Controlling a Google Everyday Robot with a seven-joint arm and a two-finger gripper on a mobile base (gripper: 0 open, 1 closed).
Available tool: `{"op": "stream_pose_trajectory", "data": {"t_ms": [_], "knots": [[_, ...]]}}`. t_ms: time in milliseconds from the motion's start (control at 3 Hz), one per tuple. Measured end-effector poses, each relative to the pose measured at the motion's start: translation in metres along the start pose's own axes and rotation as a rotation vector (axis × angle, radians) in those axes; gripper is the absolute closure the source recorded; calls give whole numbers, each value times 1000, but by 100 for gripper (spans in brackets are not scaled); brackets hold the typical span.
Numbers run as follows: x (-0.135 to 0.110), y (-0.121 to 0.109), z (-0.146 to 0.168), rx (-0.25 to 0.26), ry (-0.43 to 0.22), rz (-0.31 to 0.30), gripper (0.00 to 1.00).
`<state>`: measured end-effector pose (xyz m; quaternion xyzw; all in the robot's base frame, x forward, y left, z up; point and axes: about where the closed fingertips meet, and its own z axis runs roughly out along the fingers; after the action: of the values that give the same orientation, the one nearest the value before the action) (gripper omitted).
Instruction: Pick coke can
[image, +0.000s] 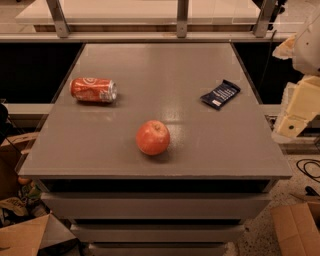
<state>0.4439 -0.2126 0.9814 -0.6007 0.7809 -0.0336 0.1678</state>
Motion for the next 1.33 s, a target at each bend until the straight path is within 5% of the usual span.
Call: {"op": "stream_pose_trajectory", "data": {"t_ms": [667, 1333], "knots": [[-67, -40, 15, 3, -39, -89, 0], [-162, -77, 46, 3, -77, -146, 0]]}}
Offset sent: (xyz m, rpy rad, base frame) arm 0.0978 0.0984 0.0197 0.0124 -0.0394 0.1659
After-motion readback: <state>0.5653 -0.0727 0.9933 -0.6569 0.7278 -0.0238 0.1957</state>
